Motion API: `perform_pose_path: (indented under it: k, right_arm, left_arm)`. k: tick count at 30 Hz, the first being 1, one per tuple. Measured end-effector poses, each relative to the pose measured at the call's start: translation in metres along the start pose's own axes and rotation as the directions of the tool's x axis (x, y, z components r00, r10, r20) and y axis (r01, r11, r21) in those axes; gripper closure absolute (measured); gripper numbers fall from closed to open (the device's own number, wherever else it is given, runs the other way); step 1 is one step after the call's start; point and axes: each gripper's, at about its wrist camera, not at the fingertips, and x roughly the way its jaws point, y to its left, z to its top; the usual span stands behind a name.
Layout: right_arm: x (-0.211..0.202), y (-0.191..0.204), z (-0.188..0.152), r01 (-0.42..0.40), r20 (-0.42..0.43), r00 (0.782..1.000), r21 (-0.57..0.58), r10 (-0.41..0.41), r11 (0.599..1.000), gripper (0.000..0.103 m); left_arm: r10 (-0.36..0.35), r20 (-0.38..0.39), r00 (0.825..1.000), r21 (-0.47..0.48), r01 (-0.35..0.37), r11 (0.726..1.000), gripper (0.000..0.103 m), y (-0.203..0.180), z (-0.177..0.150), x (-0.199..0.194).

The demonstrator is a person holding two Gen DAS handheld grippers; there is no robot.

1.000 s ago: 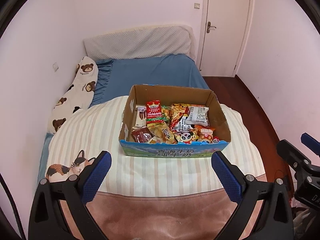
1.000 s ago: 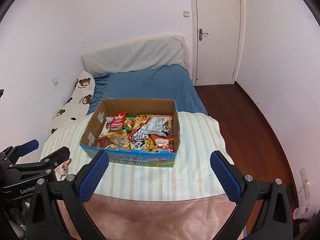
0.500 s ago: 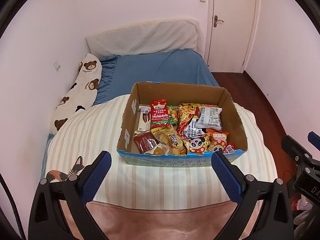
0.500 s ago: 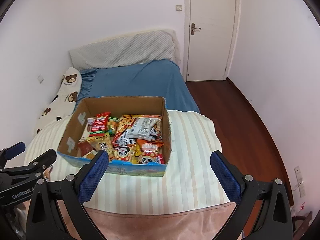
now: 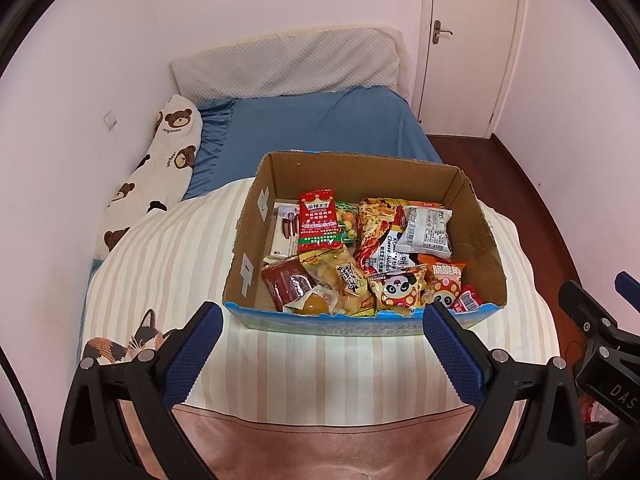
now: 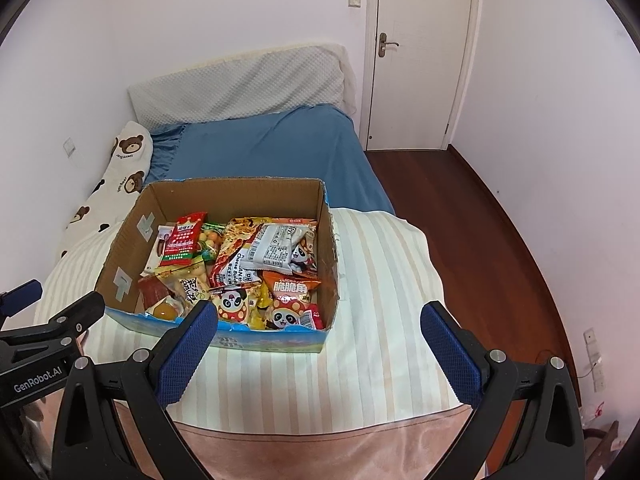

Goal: Organize snacks

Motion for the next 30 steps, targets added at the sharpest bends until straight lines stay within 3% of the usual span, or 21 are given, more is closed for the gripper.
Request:
perform_pose_path:
  k: [30]
  right_arm:
    - [0.0005, 0.0036, -0.0061, 0.013, -0.013, 1.000, -0.013, -0.013, 1.000, 0.000]
  left_arm:
    - [0.019, 0.005, 1.000, -0.003, -0.018, 1.000, 0.001, 0.0027, -0.0082, -0.0018]
